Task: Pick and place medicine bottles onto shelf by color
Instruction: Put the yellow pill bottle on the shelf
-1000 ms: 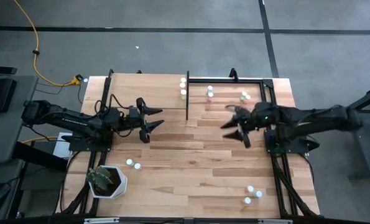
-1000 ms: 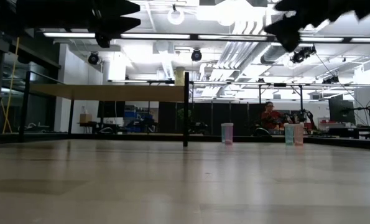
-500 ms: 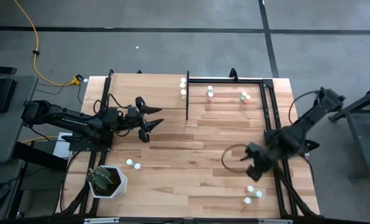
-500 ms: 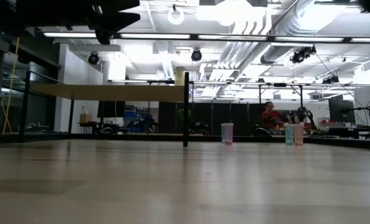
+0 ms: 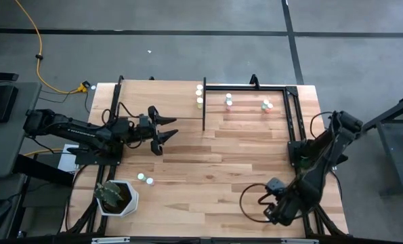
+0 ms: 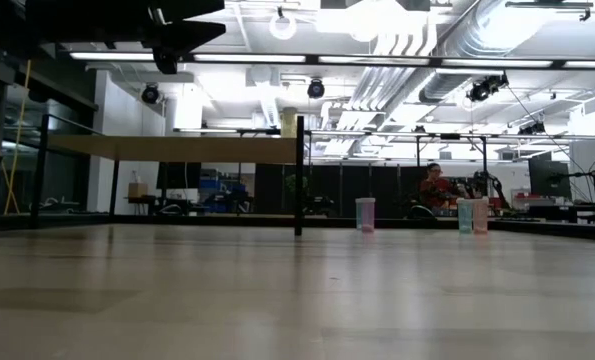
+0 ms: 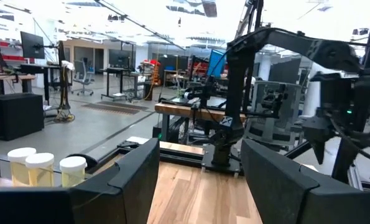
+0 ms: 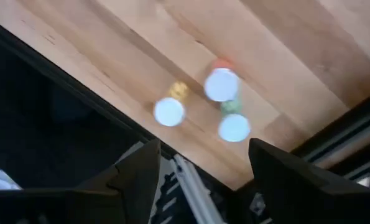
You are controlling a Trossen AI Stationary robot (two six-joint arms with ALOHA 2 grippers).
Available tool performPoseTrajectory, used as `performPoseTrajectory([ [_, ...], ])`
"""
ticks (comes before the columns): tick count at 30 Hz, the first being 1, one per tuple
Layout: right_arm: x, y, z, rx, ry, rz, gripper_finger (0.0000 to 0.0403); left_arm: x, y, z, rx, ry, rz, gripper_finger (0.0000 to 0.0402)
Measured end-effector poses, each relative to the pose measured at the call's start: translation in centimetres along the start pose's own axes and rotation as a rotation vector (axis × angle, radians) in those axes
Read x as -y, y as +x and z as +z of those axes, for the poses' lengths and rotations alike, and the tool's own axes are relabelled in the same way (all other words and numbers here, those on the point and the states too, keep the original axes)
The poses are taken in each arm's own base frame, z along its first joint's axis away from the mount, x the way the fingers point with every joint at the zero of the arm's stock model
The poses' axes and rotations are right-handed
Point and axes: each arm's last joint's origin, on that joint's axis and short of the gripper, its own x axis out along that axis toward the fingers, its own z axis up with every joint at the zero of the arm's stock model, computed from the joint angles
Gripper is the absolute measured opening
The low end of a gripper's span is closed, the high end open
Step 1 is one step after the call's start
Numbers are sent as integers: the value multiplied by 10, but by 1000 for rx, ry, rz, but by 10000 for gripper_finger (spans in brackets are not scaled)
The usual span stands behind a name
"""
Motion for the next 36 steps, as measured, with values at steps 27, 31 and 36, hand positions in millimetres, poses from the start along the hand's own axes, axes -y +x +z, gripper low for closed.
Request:
performPoseTrajectory([
  [27,-47,52,-1,-32,167,-43,236,0,2,6,22,-5,16,216],
  [31,-47,53,-2,-32,178,-48,236,0,2,6,22,-4,16,216],
  [36,-49,64,-1,-42,194,-86,236,0,2,6,22,-4,17,216],
])
